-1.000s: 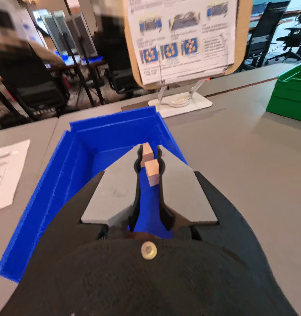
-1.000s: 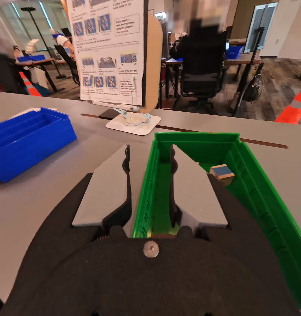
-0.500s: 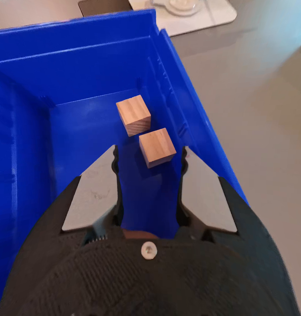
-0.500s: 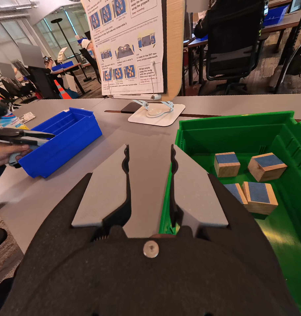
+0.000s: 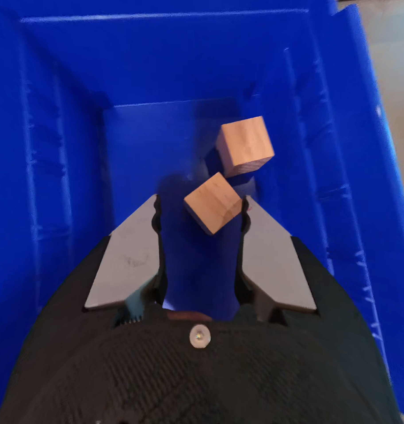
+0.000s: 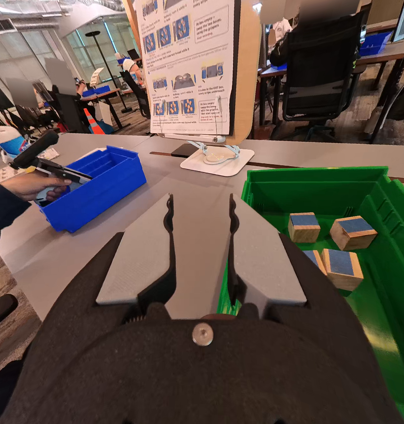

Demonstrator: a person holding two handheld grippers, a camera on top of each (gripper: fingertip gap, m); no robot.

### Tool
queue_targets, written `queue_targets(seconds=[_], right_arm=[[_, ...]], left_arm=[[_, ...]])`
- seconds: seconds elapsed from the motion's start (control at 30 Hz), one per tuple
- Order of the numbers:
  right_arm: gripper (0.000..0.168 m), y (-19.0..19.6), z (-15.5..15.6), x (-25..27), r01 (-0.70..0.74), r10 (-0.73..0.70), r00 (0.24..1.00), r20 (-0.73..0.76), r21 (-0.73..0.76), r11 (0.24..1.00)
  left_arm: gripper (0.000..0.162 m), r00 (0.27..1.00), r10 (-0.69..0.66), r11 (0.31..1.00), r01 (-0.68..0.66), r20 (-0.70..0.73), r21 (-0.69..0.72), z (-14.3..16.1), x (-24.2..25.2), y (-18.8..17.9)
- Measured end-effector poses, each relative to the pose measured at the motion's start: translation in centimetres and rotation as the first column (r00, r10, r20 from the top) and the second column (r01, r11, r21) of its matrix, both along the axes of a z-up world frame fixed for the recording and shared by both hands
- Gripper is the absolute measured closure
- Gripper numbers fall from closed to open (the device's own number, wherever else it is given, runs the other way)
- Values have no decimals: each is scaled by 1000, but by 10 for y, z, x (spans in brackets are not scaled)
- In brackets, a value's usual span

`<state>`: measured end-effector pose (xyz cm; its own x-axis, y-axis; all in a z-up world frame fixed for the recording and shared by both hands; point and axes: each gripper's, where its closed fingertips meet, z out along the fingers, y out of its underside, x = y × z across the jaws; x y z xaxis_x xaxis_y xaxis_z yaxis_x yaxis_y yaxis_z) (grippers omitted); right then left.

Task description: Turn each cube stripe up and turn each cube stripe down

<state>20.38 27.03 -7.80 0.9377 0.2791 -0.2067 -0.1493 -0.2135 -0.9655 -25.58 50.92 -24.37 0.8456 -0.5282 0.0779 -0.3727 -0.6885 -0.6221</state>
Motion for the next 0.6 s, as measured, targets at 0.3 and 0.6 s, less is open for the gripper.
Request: queue_targets(seconds=[0.3,0.6], right_arm=[[122,-8,14,-2,-11,12,999,-30,40,999],[122,-5,5,-24,-65,65,998,26,3,998]], left_arm=[[93,993,29,998,-22,115,-64,13,-3,-1],[107,1000,9,998,-10,-16,-61,-21,2,6]])
